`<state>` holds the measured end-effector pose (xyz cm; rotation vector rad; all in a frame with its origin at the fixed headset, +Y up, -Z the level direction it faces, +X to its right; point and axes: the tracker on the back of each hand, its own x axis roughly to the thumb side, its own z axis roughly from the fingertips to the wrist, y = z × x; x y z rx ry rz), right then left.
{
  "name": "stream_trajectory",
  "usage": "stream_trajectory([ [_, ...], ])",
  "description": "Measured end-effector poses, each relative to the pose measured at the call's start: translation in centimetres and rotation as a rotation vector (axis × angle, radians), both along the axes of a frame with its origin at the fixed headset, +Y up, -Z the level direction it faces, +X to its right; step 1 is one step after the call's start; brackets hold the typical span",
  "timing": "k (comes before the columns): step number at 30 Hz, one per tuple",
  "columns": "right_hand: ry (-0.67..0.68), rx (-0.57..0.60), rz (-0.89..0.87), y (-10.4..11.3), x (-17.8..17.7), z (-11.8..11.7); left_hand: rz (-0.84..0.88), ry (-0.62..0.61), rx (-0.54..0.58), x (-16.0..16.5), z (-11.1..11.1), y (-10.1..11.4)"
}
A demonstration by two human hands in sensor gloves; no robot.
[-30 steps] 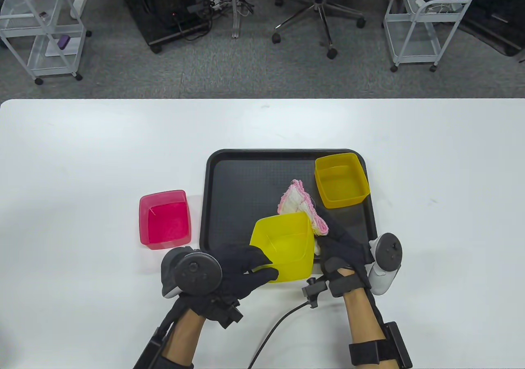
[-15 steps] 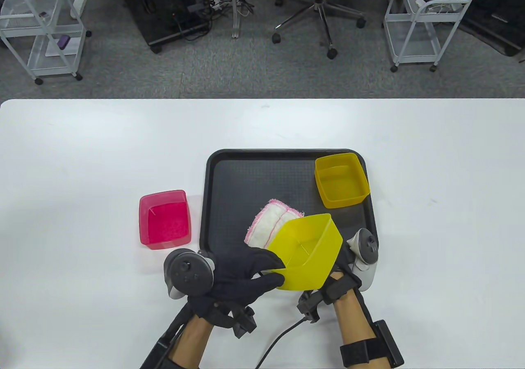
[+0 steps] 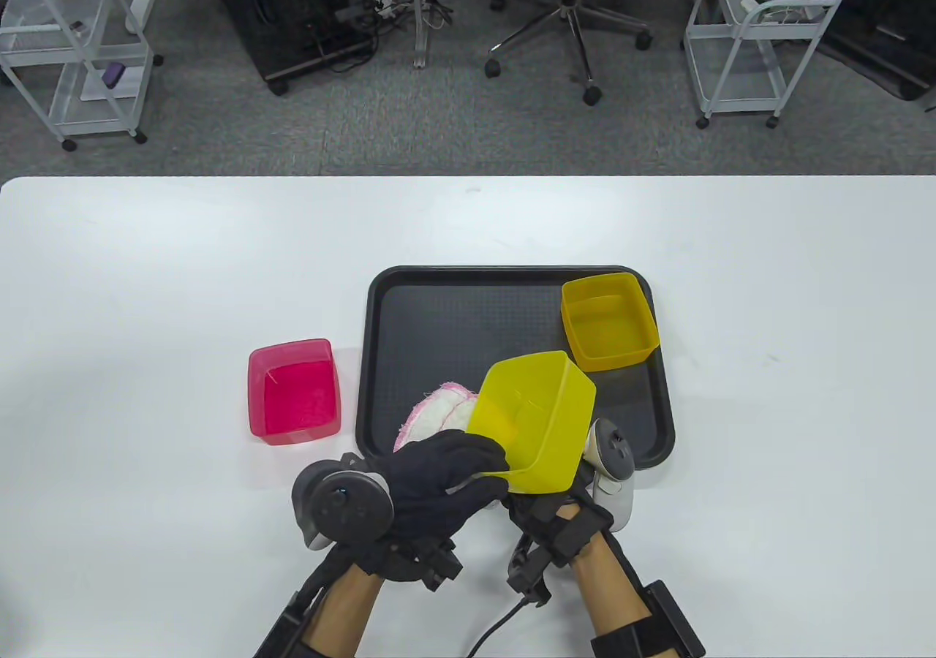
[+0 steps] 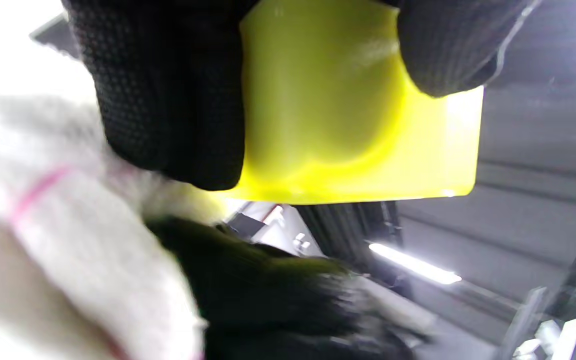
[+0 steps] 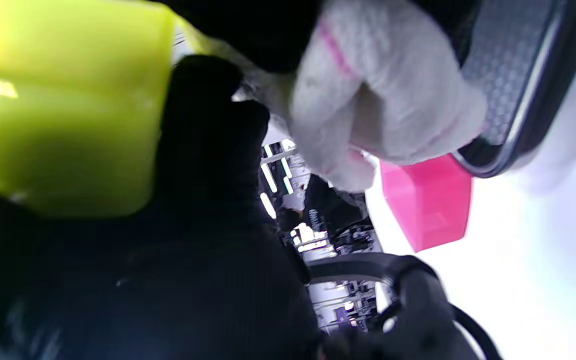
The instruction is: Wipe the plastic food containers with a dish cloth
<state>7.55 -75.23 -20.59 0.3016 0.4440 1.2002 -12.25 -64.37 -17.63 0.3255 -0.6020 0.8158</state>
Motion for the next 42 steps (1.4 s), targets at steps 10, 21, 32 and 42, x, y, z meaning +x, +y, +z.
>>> stream_trajectory([
  [10,-0.066,-0.019,-0.069,0.7,2.3,-0.1,-0.265,0.259,0.048,-1.4,-1.0,-1.3],
  [21,-0.412,0.084,-0.108,1.1,5.0,-1.6,-0.124,-0.043,-0.009,1.8,0.3,-0.3],
  [32,-0.062,0.056,-0.025,1.0,1.2,0.3,-0.268,0.143,0.068,-0.8,-0.4,0.0],
  [42,-0.204,0.071,-0.132,1.5,3.5,-0.3,-0.530,0.307,0.052,-8.4,-2.9,0.2],
])
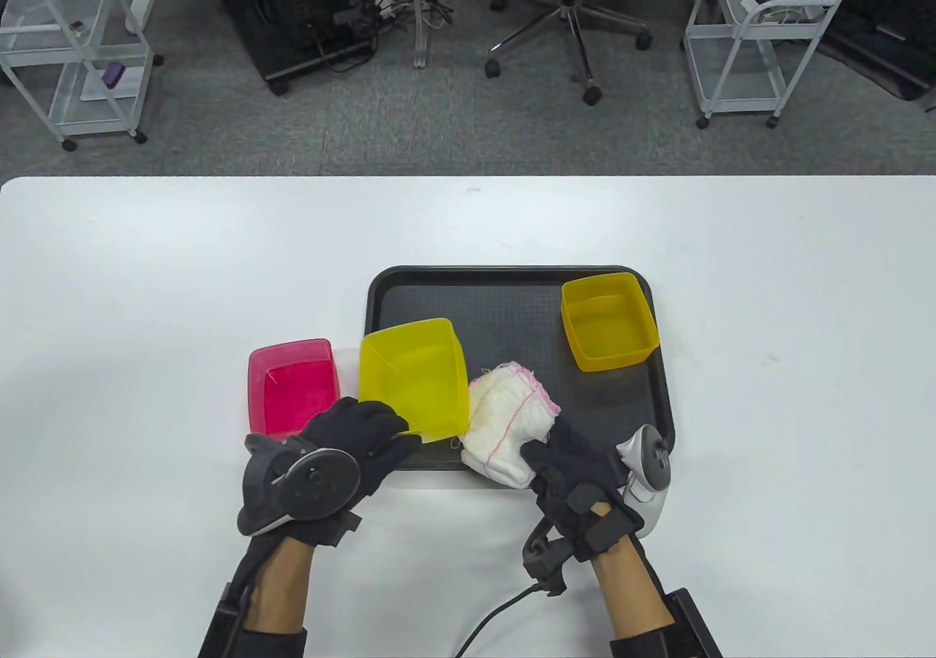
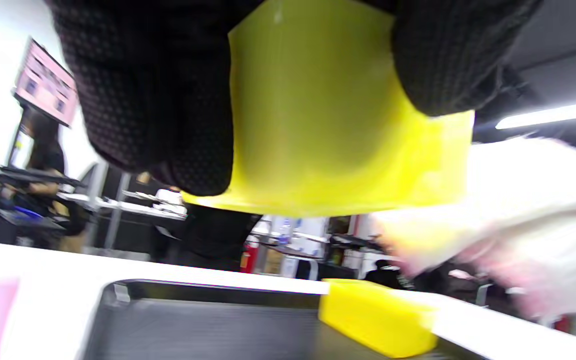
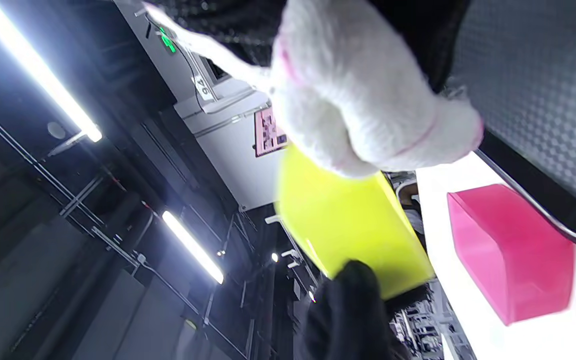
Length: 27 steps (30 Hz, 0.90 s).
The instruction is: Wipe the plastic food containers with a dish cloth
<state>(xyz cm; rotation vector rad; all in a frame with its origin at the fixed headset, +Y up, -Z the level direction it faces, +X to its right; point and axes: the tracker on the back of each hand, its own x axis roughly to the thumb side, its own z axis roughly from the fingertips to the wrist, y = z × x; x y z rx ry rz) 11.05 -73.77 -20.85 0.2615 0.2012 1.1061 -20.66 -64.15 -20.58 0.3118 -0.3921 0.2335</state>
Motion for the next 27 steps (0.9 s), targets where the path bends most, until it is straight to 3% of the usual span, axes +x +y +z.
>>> stream_trajectory([
  [8,-0.051,-0.036,0.095,-0.7,1.0,-0.2,-0.062,0.255,-0.078,-6.8,-1.3,-0.9],
  [12,-0.050,-0.051,0.115,-0.8,0.8,0.0,-0.089,0.311,-0.165,-8.8,-1.8,-2.4],
  [27,-0.037,-0.040,0.166,-1.0,0.6,0.1,-0.112,0.358,-0.212,-9.7,-2.1,-4.1],
])
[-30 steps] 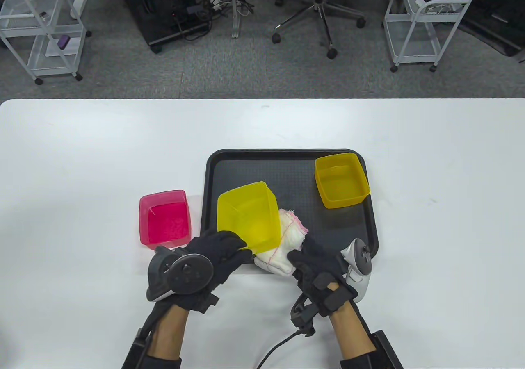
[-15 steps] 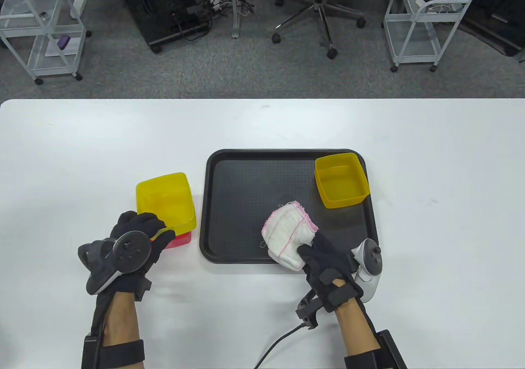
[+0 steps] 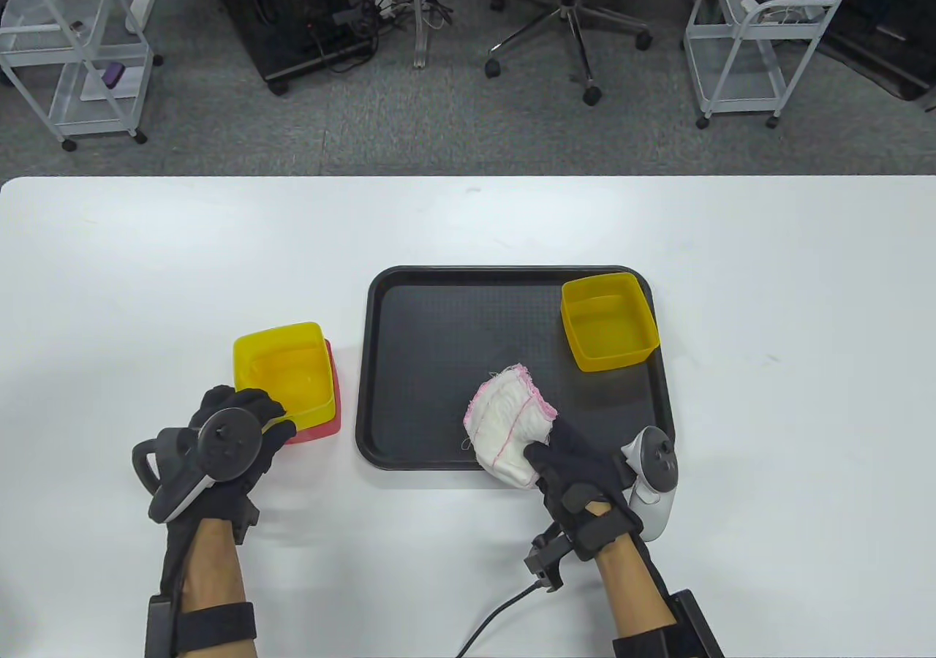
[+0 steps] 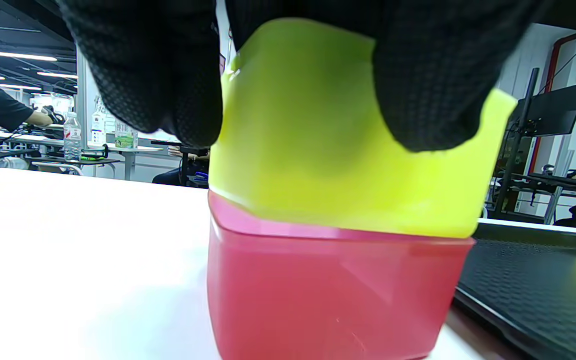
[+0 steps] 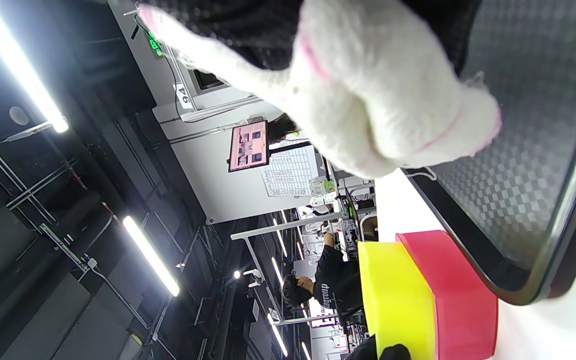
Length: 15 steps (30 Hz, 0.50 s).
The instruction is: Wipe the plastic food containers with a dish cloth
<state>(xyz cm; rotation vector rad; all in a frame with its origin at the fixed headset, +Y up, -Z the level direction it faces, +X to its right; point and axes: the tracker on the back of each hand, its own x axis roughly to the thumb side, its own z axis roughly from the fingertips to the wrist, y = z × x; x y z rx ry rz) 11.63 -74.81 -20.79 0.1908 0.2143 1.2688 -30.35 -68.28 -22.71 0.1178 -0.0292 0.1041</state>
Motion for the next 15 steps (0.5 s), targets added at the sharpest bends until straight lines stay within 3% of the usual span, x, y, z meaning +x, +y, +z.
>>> stream_trajectory([
  [15,-0.011,0.018,0.052,-0.15,0.03,-0.01,-0.096,0.009,-0.023,0.81,-0.04,-0.57],
])
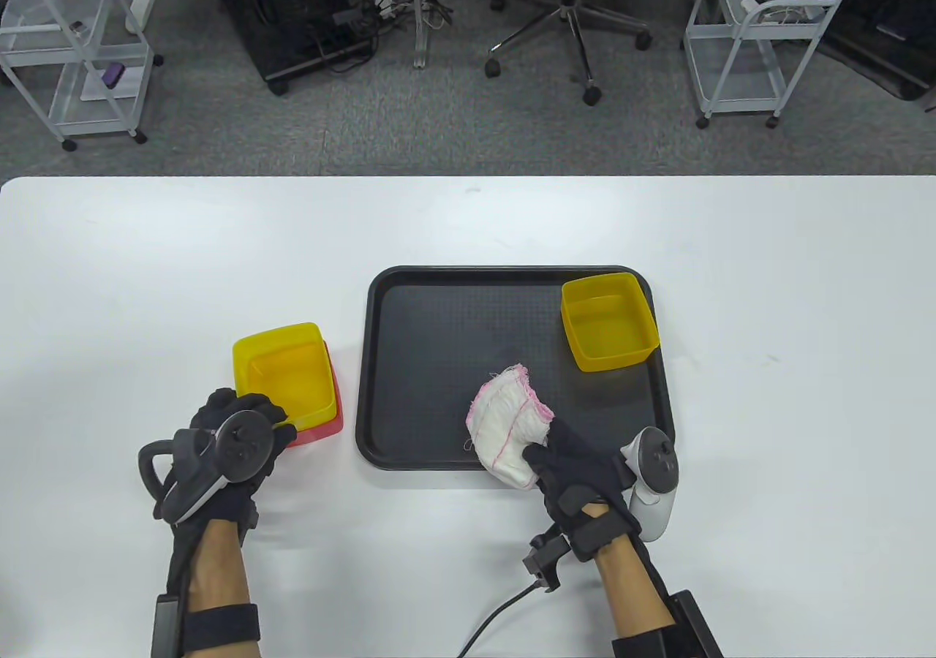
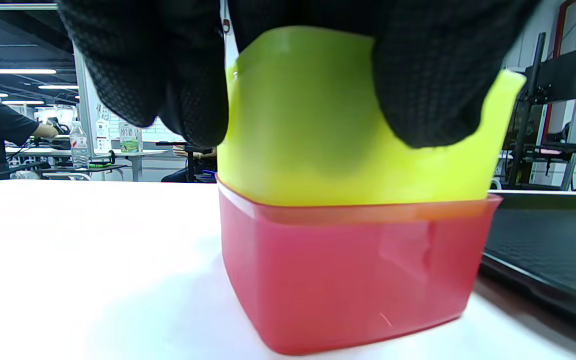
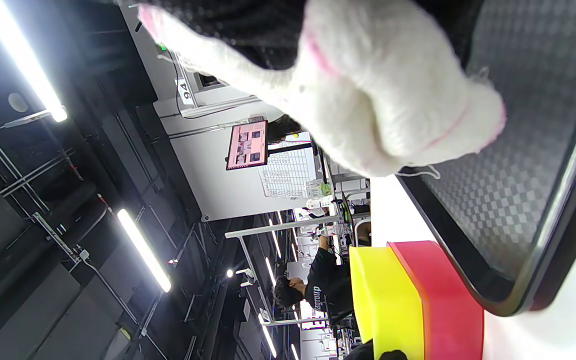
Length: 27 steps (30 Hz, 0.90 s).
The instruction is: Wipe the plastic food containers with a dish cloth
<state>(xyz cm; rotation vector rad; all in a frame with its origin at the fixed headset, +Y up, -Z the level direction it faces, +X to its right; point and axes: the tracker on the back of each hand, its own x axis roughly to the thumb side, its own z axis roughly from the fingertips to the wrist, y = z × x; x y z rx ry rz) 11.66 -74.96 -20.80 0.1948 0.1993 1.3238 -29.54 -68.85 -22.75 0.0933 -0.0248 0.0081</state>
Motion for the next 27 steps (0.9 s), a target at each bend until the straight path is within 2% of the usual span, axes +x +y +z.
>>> stream_trajectory([
  [7,-0.018,0.030,0.069,0.4,0.3,-0.1,0.013,0.008,-0.023,0.0,0.0,-0.1],
  [16,-0.056,0.154,0.240,3.2,2.3,-0.9,0.057,0.030,-0.097,-0.4,-0.3,-0.7],
  [23,-0.132,0.162,0.282,3.5,7.0,-0.3,0.047,0.014,-0.050,0.5,0.1,1.4],
  [25,-0.169,0.165,0.319,3.6,8.4,-0.2,0.073,0.006,-0.006,1.6,0.4,2.6],
  [27,-0.201,0.152,0.347,3.6,9.6,-0.2,0.079,-0.037,0.089,4.0,0.7,3.8],
])
